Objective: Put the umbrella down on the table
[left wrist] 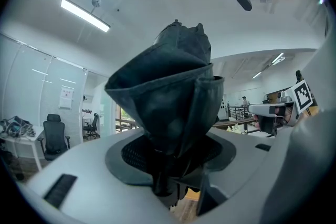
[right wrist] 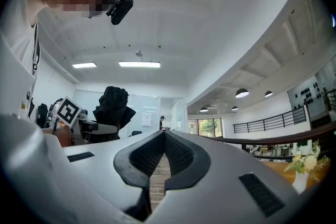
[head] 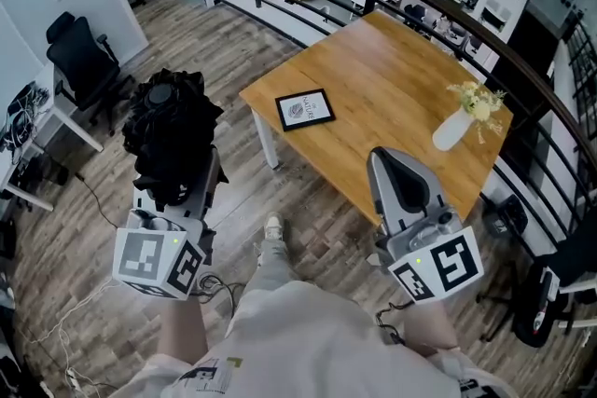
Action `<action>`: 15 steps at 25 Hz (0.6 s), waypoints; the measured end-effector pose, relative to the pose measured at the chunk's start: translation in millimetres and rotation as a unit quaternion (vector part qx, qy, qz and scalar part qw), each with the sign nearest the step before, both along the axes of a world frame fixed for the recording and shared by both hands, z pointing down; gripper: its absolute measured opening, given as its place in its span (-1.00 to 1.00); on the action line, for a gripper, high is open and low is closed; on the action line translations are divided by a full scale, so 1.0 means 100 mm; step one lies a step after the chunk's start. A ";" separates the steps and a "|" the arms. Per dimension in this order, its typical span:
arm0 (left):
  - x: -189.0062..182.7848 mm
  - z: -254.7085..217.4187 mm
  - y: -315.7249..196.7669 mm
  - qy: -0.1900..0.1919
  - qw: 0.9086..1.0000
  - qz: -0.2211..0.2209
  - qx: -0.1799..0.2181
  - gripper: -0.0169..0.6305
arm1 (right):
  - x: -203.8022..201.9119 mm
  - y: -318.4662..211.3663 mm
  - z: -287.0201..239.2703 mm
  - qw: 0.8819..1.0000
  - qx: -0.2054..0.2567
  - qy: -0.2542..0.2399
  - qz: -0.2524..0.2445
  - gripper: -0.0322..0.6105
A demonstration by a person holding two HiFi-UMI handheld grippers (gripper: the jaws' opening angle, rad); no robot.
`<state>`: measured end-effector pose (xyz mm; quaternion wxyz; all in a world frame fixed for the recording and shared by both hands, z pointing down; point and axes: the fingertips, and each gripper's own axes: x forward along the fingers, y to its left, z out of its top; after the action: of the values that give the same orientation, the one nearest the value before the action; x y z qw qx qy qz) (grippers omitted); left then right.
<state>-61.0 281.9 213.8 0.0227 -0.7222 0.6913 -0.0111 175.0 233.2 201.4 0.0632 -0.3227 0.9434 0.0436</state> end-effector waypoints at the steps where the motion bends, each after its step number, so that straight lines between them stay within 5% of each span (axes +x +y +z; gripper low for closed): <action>1: -0.02 0.03 -0.02 0.003 1.000 0.001 0.001 -0.21 | -0.03 -0.01 0.03 1.000 0.002 0.000 0.000 -0.82; 15: -0.62 0.42 -1.02 0.005 1.000 0.012 -0.017 -0.21 | -0.59 -0.94 0.39 1.000 -0.014 0.021 0.015 -0.82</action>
<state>-123.1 180.0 255.6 0.0074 -0.7309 0.6821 -0.0188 115.8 138.9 240.1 0.0382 -0.3364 0.9402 0.0383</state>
